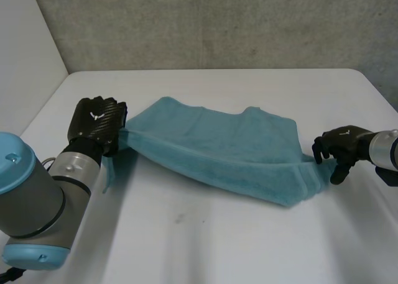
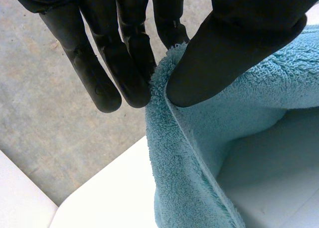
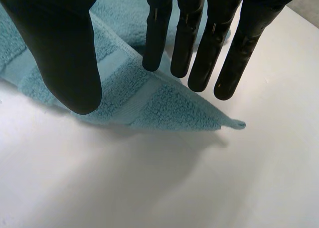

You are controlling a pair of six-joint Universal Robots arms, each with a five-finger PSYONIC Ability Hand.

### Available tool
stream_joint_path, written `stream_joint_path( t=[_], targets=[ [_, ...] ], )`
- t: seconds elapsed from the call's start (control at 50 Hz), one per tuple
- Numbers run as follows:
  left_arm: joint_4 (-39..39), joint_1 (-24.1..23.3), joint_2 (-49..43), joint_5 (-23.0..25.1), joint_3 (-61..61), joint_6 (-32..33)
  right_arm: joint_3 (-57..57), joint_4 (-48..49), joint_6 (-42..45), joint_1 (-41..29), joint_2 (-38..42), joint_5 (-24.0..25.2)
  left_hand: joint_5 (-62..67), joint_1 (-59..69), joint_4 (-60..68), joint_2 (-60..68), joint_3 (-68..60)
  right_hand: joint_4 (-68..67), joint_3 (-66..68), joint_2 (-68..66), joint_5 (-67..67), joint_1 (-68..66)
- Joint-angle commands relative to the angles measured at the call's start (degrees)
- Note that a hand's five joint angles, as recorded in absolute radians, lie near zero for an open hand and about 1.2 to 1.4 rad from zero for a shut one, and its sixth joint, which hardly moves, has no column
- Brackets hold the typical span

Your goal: Fold the laundry

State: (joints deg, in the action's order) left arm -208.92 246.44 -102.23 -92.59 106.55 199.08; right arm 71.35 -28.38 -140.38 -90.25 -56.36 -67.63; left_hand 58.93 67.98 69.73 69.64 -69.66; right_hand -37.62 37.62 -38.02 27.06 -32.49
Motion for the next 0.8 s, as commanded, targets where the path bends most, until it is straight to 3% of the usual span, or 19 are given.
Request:
stream_joint_path(
  t=[0.02, 0.2, 0.6, 0.66, 0.68, 0.7, 0.74, 0.8],
  targets=[
    [0.0, 0.0, 0.0, 0.0, 0.1, 0.0, 1.2, 4.6, -0.1, 0.1, 0.8, -0.2, 11.1, 12.0, 10.3, 10.4, -10.3, -2.4, 2.4, -2.0, 3.0, -7.5],
    [-0.1, 0.0, 0.0, -0.1, 0.2, 0.0, 2.7, 9.0, -1.1, -0.4, 0.5, -0.4, 11.1, 12.0, 10.3, 10.4, -10.3, -2.4, 2.4, -2.0, 3.0, -7.5],
    [-0.1, 0.0, -0.1, -0.1, 0.2, 0.0, 3.6, 9.1, -1.8, -0.1, 1.3, 0.0, 11.1, 12.0, 10.3, 10.4, -10.3, -5.1, 5.1, -4.7, 5.7, -10.2],
    [-0.1, 0.1, -0.4, -0.1, 0.1, 0.0, 4.2, 9.5, -1.8, -0.3, 2.6, 0.0, 11.1, 12.0, 10.3, 10.4, -10.3, -9.6, 9.6, -9.2, 10.2, -14.8],
    [-0.2, 0.1, -0.8, 0.0, 0.1, 0.0, 4.5, 9.8, -1.8, -0.4, 2.8, 0.0, 11.1, 12.0, 10.3, 10.4, -10.3, -20.6, 20.6, -20.2, 21.2, -25.8],
    [-0.2, 0.1, -0.8, 0.0, 0.1, 0.0, 4.5, 9.8, -1.8, -0.4, 2.8, 0.0, 11.1, 12.0, 10.3, 10.4, -10.3, -20.7, 20.7, -20.3, 21.3, -25.9],
    [-0.3, 0.3, -1.6, -0.1, -0.1, 0.0, 5.1, 11.1, -1.8, -0.4, 2.7, 0.0, 11.1, 12.0, 10.3, 10.4, -10.3, -40.0, 40.0, -39.6, 40.6, -45.1],
    [-0.5, 1.0, -3.1, 0.0, -0.2, 0.1, 5.3, 11.8, -1.8, -0.2, 2.7, -0.1, 11.1, 12.0, 10.3, 10.4, -10.3, -42.4, 42.4, -42.0, 42.9, -47.5]
  ],
)
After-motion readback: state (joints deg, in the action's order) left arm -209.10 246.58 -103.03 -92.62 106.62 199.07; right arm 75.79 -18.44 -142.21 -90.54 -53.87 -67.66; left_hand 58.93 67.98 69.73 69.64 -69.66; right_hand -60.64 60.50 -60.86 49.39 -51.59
